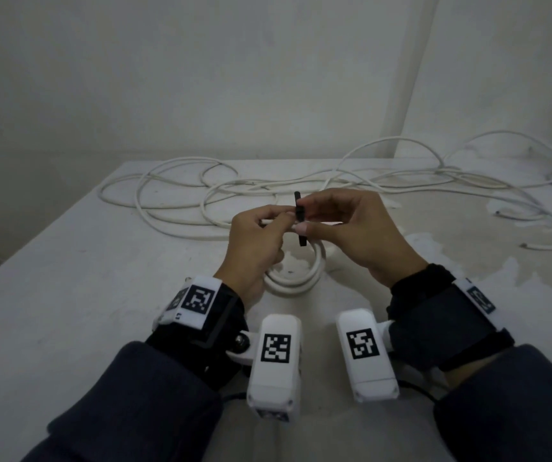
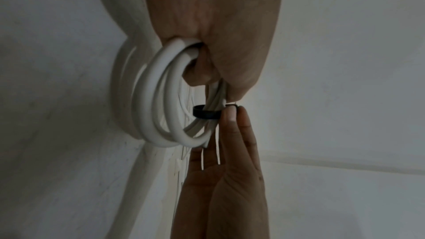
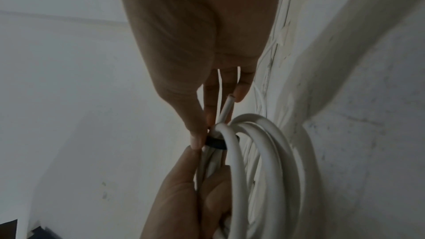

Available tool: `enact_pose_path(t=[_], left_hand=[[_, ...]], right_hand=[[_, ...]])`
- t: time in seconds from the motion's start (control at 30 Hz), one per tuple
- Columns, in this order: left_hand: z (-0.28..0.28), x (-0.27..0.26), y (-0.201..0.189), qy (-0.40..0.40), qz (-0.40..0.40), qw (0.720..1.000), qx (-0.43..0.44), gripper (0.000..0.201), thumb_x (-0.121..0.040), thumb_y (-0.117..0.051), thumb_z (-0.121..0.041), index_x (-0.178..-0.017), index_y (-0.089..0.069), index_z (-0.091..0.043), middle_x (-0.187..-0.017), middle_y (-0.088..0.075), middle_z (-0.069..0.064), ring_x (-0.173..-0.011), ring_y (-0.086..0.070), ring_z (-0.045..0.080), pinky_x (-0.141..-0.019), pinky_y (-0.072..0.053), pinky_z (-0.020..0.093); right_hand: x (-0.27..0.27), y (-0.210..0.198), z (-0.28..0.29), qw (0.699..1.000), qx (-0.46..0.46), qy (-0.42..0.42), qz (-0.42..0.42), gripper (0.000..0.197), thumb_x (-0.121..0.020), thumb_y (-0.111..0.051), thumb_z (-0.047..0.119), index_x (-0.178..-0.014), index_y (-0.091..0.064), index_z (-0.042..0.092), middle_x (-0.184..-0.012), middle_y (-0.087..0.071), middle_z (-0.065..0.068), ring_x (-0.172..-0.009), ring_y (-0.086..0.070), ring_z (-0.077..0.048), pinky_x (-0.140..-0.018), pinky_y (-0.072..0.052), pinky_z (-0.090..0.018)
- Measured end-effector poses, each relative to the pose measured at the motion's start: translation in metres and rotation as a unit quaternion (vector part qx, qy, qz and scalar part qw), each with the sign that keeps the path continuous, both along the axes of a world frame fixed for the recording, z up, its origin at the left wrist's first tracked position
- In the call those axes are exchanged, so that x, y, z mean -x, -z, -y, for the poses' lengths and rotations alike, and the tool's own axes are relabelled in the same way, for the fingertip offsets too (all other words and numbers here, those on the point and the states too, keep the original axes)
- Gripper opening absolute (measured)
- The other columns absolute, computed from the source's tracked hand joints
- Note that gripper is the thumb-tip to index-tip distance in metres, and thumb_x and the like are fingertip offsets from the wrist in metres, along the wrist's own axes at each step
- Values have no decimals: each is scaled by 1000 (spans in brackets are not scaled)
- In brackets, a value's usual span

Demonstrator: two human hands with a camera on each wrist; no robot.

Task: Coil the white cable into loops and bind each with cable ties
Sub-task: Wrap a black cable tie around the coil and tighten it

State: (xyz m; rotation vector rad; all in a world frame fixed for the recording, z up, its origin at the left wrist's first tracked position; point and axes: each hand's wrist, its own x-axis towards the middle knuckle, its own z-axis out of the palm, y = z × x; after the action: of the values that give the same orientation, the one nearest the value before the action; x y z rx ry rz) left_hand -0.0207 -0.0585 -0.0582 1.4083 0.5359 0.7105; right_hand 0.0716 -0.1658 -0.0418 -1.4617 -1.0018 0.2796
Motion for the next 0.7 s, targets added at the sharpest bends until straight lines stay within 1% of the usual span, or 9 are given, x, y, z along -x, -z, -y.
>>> enact_pose_path(t=[0.03, 0.13, 0.17, 0.33, 0.43, 0.5, 0.6, 0.7], left_hand=[[0, 0, 0, -2, -1, 1000, 3, 13, -91, -57, -6, -94, -70, -5, -61, -45, 7, -43, -29, 10, -38, -25, 17], [1, -1, -1, 1, -2, 1000, 16, 13, -90, -56, -3, -88, -68, -9, -51, -47, -3, -39, -29, 6, -36, -26, 16], [1, -1, -2, 4, -1, 1000, 19, 13, -90, -56, -3, -86, -67, -10, -50, -47, -4, -39, -29, 6, -36, -26, 16], [1, -2, -1, 10, 5, 999, 42, 13, -90, -56, -4, -83, -63, -11, -56, -45, -1, -38, -30, 5, -34, -26, 15], [1, -2, 0, 15, -1, 998, 56, 12, -91, -56, -6, -82, -62, -12, -57, -45, -1, -38, -30, 5, -34, -26, 16], [2, -2, 1, 25, -2, 997, 72, 12, -92, -55, -5, -83, -62, -12, -56, -45, -1, -37, -29, 4, -34, -26, 15], [2, -2, 0, 44, 3, 994, 103, 14, -93, -52, -2, -84, -60, -9, -51, -45, -4, -35, -28, 3, -32, -24, 15], [2, -2, -1, 56, 7, 992, 115, 14, -93, -51, -2, -84, -59, -8, -47, -44, -6, -34, -27, 2, -31, -23, 14]], right_hand=[[0, 0, 0, 1000, 1, 3, 2, 28, -69, -81, -2, -88, -72, 15, -85, -74, -1, -83, -71, -12, -79, -56, -24], [0, 0, 0, 1000, 1, 10, 11, 26, -69, -81, -1, -90, -72, 13, -85, -73, -2, -81, -70, -9, -78, -55, -21], [0, 0, 0, 1000, -1, 12, 15, 26, -69, -81, 0, -90, -72, 13, -86, -73, -3, -81, -69, -8, -77, -54, -20], [1, 0, -1, 999, -11, 15, 28, 24, -70, -80, -1, -89, -73, 11, -83, -72, 0, -79, -68, -7, -74, -52, -17], [1, 0, -1, 999, -12, 12, 34, 20, -70, -79, -3, -84, -73, 10, -78, -72, 3, -75, -68, -5, -72, -51, -15], [-1, 0, 0, 999, -16, 7, 39, 19, -71, -79, -3, -78, -72, 13, -73, -72, 6, -71, -69, -5, -70, -50, -15], [-1, 0, 0, 999, -13, -3, 52, 15, -73, -77, -3, -75, -72, 10, -73, -71, 0, -69, -68, -5, -70, -49, -15], [0, 0, -2, 998, -7, 0, 64, 11, -75, -76, -2, -75, -71, 8, -73, -70, -2, -70, -66, -6, -71, -49, -16]])
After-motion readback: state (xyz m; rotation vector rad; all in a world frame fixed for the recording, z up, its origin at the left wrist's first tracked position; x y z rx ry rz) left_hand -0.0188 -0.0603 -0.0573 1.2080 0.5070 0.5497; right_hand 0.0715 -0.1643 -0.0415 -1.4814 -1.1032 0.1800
